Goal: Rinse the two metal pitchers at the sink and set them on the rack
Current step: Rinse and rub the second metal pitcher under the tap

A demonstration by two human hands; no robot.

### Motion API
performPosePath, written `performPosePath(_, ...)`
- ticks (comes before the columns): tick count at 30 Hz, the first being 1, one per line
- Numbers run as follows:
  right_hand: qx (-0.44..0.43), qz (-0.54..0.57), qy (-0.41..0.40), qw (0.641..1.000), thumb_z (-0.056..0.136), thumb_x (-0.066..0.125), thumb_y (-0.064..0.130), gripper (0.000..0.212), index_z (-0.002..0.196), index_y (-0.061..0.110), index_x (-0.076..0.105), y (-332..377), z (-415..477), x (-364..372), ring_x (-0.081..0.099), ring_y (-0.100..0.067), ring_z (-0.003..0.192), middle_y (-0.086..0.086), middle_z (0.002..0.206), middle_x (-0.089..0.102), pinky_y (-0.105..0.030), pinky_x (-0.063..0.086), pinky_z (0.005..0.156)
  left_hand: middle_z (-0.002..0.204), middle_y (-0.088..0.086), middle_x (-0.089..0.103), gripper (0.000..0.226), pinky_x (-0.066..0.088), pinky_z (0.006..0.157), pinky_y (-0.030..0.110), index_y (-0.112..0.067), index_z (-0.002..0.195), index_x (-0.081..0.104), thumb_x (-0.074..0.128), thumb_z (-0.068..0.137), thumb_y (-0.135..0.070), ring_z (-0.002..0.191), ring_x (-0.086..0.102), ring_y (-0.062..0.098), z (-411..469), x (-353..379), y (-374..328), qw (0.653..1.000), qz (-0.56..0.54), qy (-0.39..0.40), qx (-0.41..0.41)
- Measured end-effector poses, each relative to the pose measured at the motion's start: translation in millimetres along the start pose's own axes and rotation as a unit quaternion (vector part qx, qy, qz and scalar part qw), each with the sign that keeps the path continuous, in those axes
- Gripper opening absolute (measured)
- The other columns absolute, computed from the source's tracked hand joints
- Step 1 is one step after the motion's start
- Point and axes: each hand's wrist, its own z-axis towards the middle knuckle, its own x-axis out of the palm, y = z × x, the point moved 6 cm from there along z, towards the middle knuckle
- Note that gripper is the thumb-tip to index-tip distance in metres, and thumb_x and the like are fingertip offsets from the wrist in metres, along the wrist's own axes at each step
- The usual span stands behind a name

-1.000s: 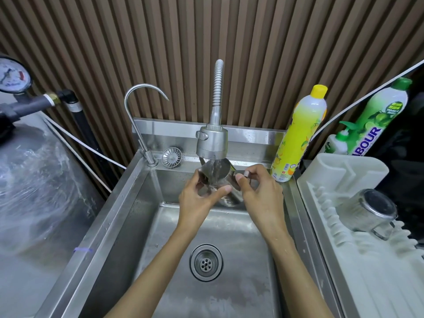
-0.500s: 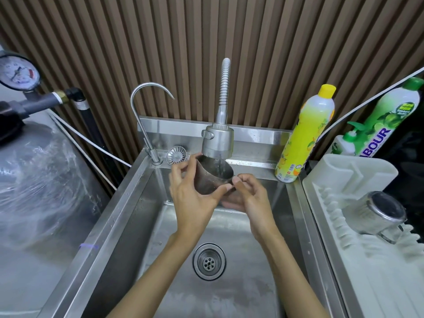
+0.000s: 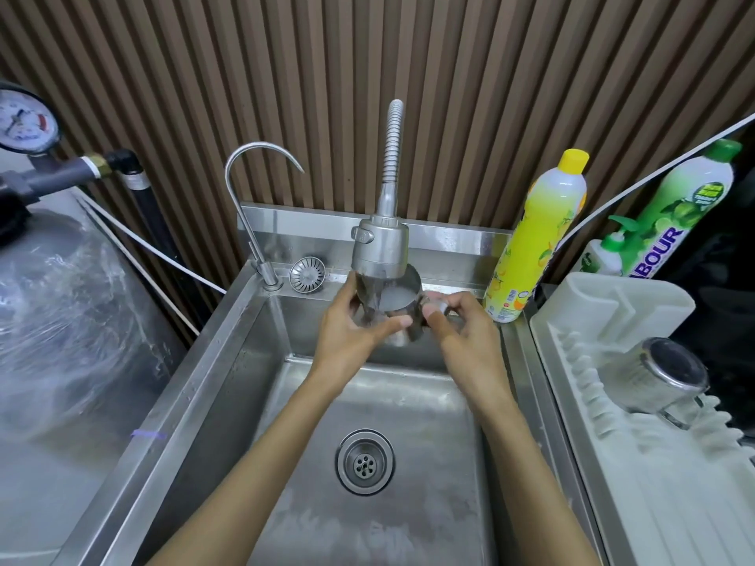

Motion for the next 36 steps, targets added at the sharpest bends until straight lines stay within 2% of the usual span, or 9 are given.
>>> performPosePath(3, 0.053, 0.185, 0.053, 0.980, 0.093, 0.053, 0.012, 0.014, 0.079, 0.016, 0.053, -19.7, 5.6, 17.0, 0.056, -0.015, 0.102, -0.008, 0.110, 0.064, -0.031, 0.043, 0.097, 0.111, 0.003, 0.063, 0.077, 0.048, 0.087, 0.018, -0.005, 0.124, 0.052, 0.086, 0.056, -0.012, 0.103, 0.060, 0.015, 3.6, -5.8, -13.2, 0.995, 0.052, -0.054, 0.068)
performPosePath(7, 0.091, 0.349, 0.102, 0.927, 0.095, 0.047, 0.005, 0.015, 0.081, 0.010, 0.050, -33.4, 7.7, 36.9, 0.057, -0.022, 0.099, -0.010, 0.090, 0.060, -0.037, 0.043, 0.106, 0.114, -0.001, 0.053, 0.076, 0.041, 0.086, 0.010, -0.005, 0.124, 0.054, 0.086, 0.056, -0.017, 0.098, 0.048, 0.001, -5.0, -10.4, -23.7, 0.971, 0.169, -0.099, 0.138)
performPosePath(14, 0.088, 0.173, 0.051, 0.980, 0.090, 0.060, 0.020, 0.013, 0.080, 0.010, 0.059, -31.0, 4.6, 25.8, 0.069, -0.015, 0.063, -0.005, 0.073, 0.070, -0.026, 0.058, 0.056, 0.114, 0.006, 0.046, 0.080, 0.026, 0.087, 0.012, -0.007, 0.127, 0.051, 0.079, 0.064, -0.047, 0.116, 0.041, 0.020, -14.3, -16.4, -19.8, 0.950, 0.284, -0.116, 0.054)
performPosePath(20, 0.023, -0.095, -0.011, 0.995, 0.080, 0.064, 0.041, 0.026, 0.072, 0.018, 0.055, -5.9, 7.0, 3.2, 0.068, -0.031, 0.080, -0.008, 0.080, 0.072, -0.049, 0.054, 0.078, 0.087, -0.010, 0.062, 0.049, 0.039, 0.074, -0.002, -0.017, 0.099, 0.067, 0.080, 0.063, -0.049, 0.078, 0.058, -0.002, -18.8, -11.0, 1.9, 0.983, 0.167, -0.064, -0.044)
performPosePath(24, -0.048, -0.159, -0.054, 0.985, 0.086, 0.063, 0.028, 0.017, 0.079, 0.016, 0.053, 19.2, -0.9, -5.4, 0.065, -0.028, 0.089, -0.007, 0.085, 0.070, -0.042, 0.050, 0.082, 0.095, 0.000, 0.074, 0.056, 0.053, 0.092, 0.034, -0.014, 0.101, 0.068, 0.087, 0.052, -0.033, 0.095, 0.068, 0.015, -15.2, -1.2, 12.8, 0.996, -0.001, -0.027, -0.088)
performPosePath(27, -0.033, -0.040, -0.042, 0.998, 0.087, 0.063, 0.019, 0.012, 0.081, 0.018, 0.053, 10.9, 1.0, -2.6, 0.066, -0.020, 0.086, -0.002, 0.087, 0.069, -0.038, 0.052, 0.079, 0.105, 0.000, 0.070, 0.062, 0.050, 0.083, 0.016, -0.010, 0.116, 0.059, 0.084, 0.060, 0.000, 0.095, 0.067, 0.004, -9.1, 4.2, 9.9, 0.996, -0.051, -0.049, -0.057)
performPosePath(30, 0.022, 0.167, 0.018, 0.986, 0.090, 0.058, 0.007, 0.019, 0.077, 0.018, 0.047, -7.5, 7.5, 12.5, 0.064, 0.002, 0.089, 0.012, 0.098, 0.066, -0.021, 0.049, 0.084, 0.118, -0.005, 0.061, 0.087, 0.045, 0.080, 0.007, -0.011, 0.133, 0.045, 0.083, 0.057, 0.007, 0.089, 0.061, -0.014, -7.5, 1.6, -1.5, 0.993, -0.053, -0.103, -0.011)
performPosePath(33, 0.070, 0.319, 0.066, 0.943, 0.091, 0.054, 0.003, 0.021, 0.075, 0.014, 0.047, -26.0, 12.6, 32.7, 0.058, -0.019, 0.102, 0.000, 0.101, 0.063, -0.035, 0.041, 0.104, 0.115, -0.029, 0.049, 0.098, 0.038, 0.092, 0.011, -0.015, 0.137, 0.044, 0.088, 0.050, -0.013, 0.104, 0.054, -0.008, -15.7, -6.8, -14.9, 0.984, 0.060, -0.156, 0.056)
performPosePath(36, 0.097, 0.361, 0.089, 0.923, 0.093, 0.050, 0.004, 0.015, 0.079, 0.010, 0.049, -32.9, 8.3, 44.4, 0.058, -0.024, 0.091, -0.010, 0.090, 0.060, -0.034, 0.049, 0.099, 0.110, -0.031, 0.040, 0.088, 0.031, 0.089, -0.002, -0.011, 0.134, 0.048, 0.087, 0.055, -0.007, 0.099, 0.042, -0.022, -22.5, -12.2, -22.2, 0.966, 0.147, -0.181, 0.110)
